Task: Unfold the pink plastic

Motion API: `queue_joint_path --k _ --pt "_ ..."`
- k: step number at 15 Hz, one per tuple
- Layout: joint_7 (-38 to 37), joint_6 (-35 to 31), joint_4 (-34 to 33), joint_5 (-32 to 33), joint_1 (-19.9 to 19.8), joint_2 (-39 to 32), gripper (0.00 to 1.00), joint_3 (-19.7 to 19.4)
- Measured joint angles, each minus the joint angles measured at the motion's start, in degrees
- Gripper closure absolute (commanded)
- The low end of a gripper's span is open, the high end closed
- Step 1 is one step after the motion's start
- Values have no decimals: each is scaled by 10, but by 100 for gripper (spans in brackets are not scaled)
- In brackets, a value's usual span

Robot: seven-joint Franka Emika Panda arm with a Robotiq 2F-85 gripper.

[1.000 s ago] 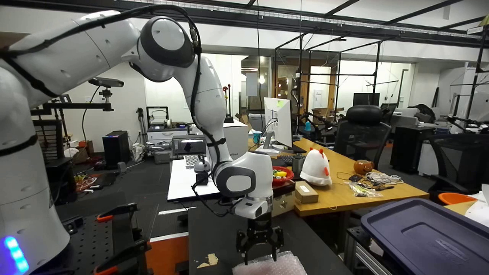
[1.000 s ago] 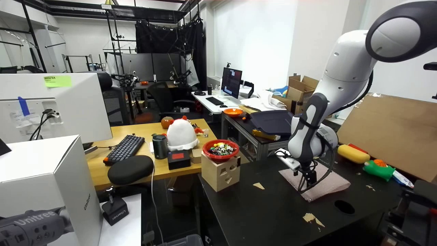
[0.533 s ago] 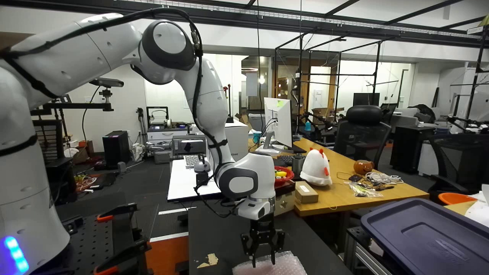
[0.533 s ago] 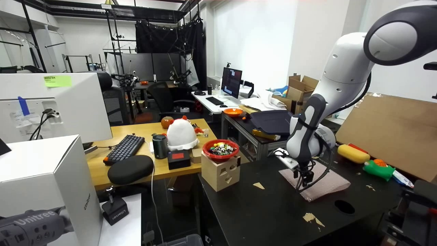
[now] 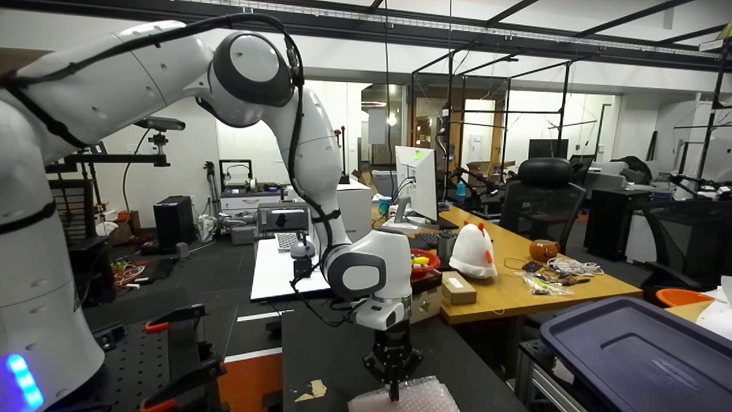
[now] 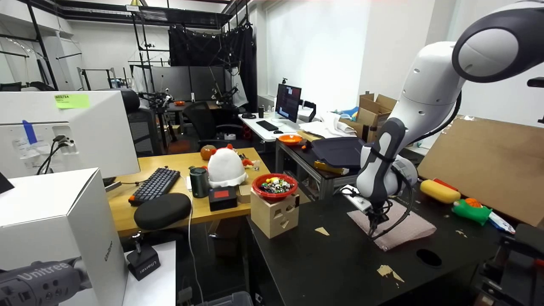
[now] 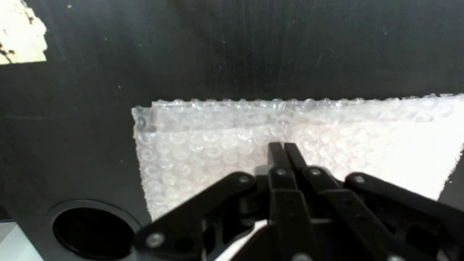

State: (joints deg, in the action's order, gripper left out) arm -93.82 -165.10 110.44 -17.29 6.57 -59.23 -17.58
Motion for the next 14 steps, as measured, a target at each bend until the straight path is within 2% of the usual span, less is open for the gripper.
queue_joint_path --k 2,3,4,6,14 --pt "0 -4 0 0 1 1 100 -1" --pt "0 -8 0 0 2 2 74 -3" --pt "0 -10 0 0 3 4 73 -4" --pt "0 -11 0 0 8 9 60 -8" --pt "0 -10 -1 0 12 -8 0 0"
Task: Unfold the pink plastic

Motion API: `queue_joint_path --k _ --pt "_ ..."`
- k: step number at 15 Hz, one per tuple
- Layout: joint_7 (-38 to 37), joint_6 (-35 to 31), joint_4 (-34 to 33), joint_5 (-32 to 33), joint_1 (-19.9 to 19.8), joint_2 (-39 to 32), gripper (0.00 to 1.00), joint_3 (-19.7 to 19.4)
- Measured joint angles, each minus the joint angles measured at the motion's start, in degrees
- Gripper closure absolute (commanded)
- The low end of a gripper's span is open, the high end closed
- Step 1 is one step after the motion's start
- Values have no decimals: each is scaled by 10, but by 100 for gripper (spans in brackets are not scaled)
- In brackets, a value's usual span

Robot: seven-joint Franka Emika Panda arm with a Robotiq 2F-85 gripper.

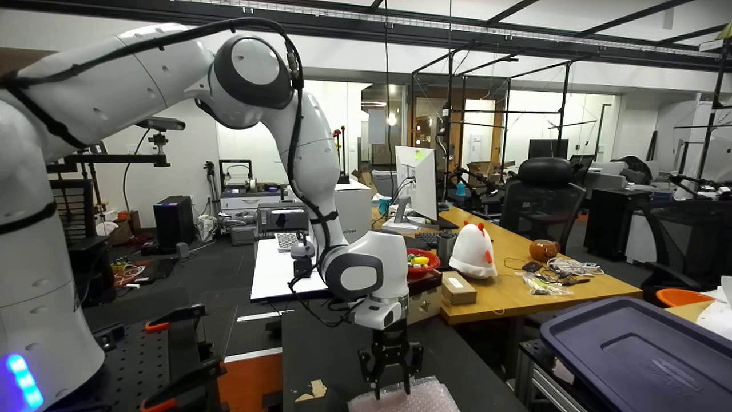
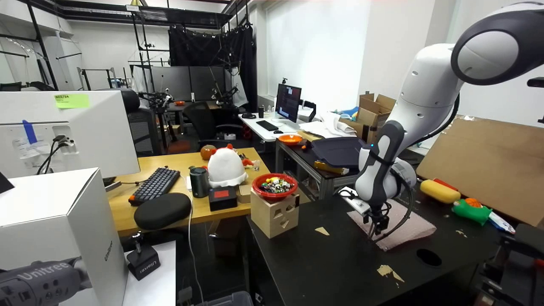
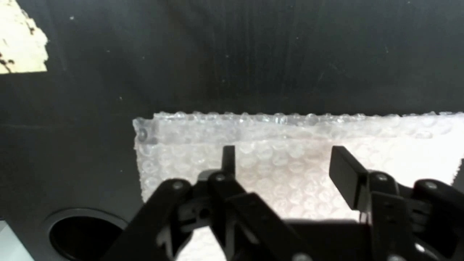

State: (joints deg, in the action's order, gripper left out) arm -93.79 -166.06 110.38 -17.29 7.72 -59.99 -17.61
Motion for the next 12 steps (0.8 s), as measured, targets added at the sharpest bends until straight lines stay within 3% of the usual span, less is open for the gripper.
queue_joint_path --k 2,3,5,12 --pt "0 0 -2 0 0 -9 5 2" --pt "0 0 -3 0 0 -12 30 2" --pt "0 0 -6 0 -1 -16 31 2" --pt "0 0 -16 0 -5 -18 83 1"
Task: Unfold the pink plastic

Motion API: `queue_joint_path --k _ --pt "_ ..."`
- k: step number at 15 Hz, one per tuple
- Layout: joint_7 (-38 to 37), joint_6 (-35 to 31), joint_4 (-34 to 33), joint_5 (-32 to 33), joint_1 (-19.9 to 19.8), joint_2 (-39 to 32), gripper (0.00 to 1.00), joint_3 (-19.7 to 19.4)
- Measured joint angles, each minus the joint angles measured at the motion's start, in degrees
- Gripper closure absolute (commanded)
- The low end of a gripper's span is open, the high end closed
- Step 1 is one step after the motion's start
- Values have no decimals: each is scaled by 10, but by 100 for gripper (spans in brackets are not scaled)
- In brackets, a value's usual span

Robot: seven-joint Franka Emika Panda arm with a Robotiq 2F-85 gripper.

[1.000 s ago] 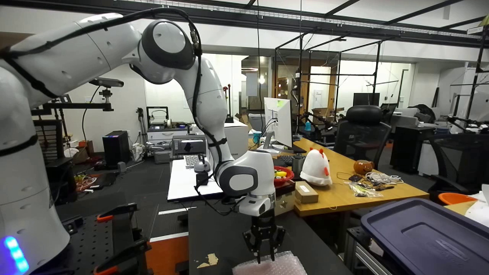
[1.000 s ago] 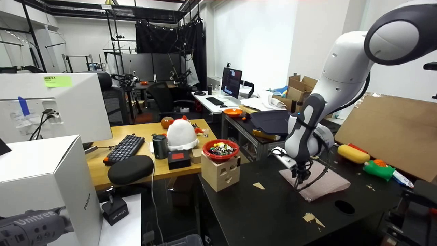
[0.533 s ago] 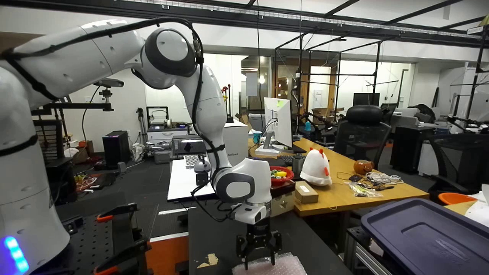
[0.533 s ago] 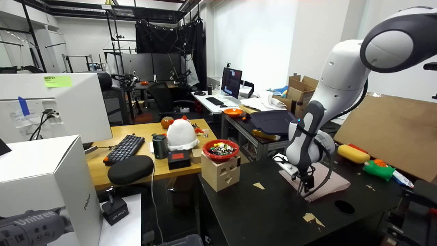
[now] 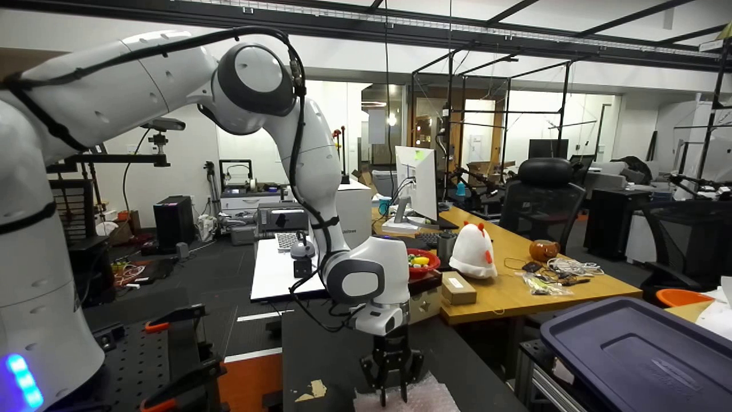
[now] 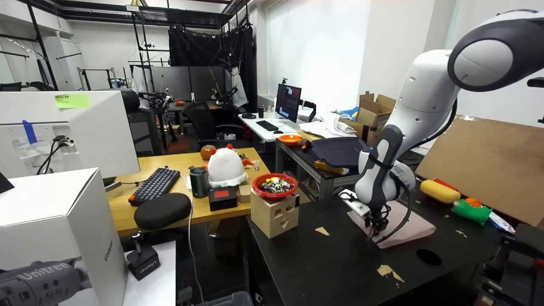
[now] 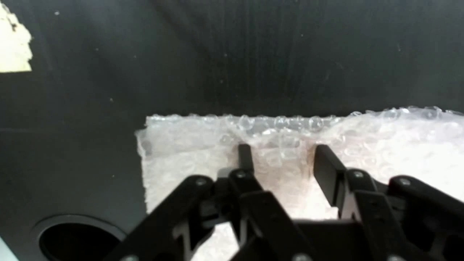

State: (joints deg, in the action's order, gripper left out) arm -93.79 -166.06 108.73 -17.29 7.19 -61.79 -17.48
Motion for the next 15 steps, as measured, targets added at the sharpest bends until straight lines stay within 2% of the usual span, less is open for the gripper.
queue_joint_path --k 2,6,10,13,15 --pt "0 0 -1 0 0 0 98 -2" --pt "0 -9 -1 0 0 9 99 -3" --pt "23 -51 8 0 7 49 99 2" --pt "73 -77 17 0 4 102 99 42" --pt "113 -80 22 0 -7 138 99 89"
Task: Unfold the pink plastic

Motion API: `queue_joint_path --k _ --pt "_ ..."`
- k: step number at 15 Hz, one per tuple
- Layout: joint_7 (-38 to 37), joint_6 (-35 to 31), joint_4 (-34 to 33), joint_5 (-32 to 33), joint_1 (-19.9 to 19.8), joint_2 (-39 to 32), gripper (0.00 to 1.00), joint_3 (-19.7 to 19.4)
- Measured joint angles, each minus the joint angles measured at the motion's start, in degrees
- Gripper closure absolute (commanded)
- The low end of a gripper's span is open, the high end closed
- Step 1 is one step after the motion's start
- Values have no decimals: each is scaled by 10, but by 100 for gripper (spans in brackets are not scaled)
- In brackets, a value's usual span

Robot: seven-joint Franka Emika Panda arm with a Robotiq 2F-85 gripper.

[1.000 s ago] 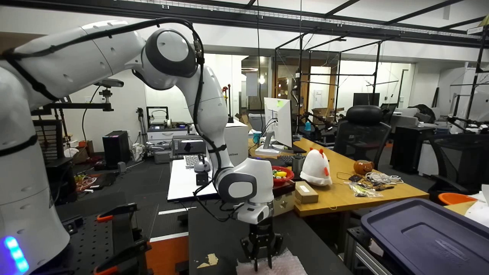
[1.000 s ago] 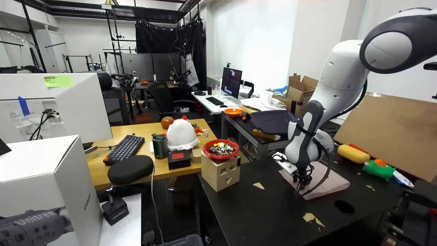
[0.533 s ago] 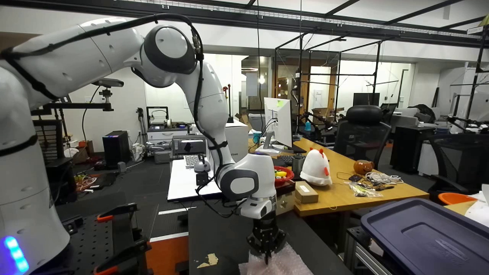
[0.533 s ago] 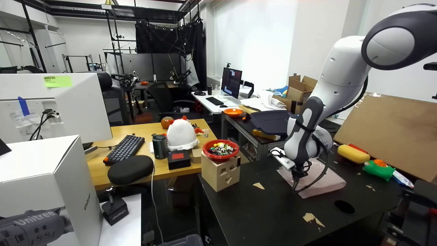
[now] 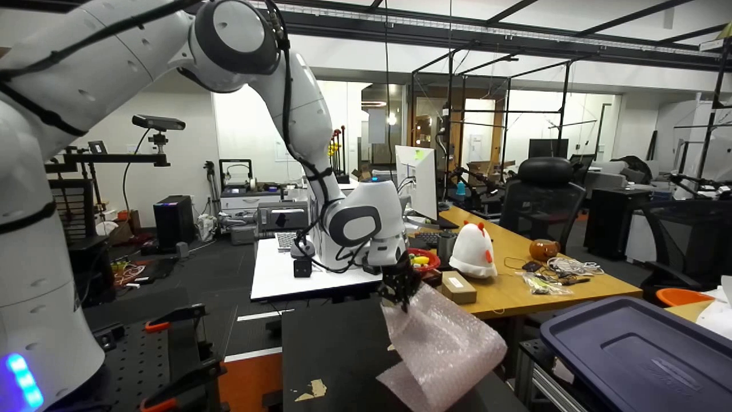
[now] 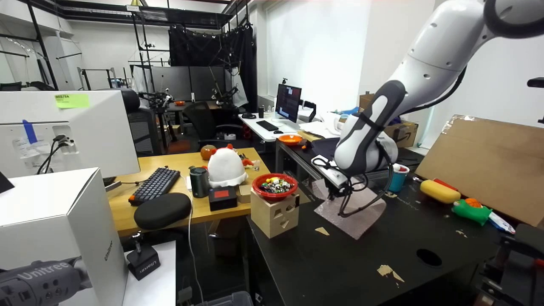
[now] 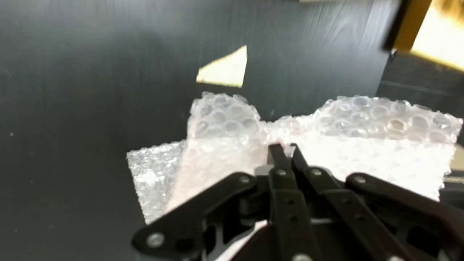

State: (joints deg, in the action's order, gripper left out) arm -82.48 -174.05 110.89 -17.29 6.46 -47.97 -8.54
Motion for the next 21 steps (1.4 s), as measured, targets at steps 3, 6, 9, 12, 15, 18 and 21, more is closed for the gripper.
queue_joint_path --k 3,6,9,12,15,18,21 --pt "65 0 6 -10 -45 44 99 98" --pt "143 2 17 -58 -127 70 99 211" --pt "228 13 29 -143 -225 83 99 316" --pt "293 20 52 -200 -352 85 99 424" --pt "352 21 91 -245 -479 84 99 501" --pt "410 30 126 -292 -582 81 99 536" --pt "475 57 142 -350 -655 68 99 561"
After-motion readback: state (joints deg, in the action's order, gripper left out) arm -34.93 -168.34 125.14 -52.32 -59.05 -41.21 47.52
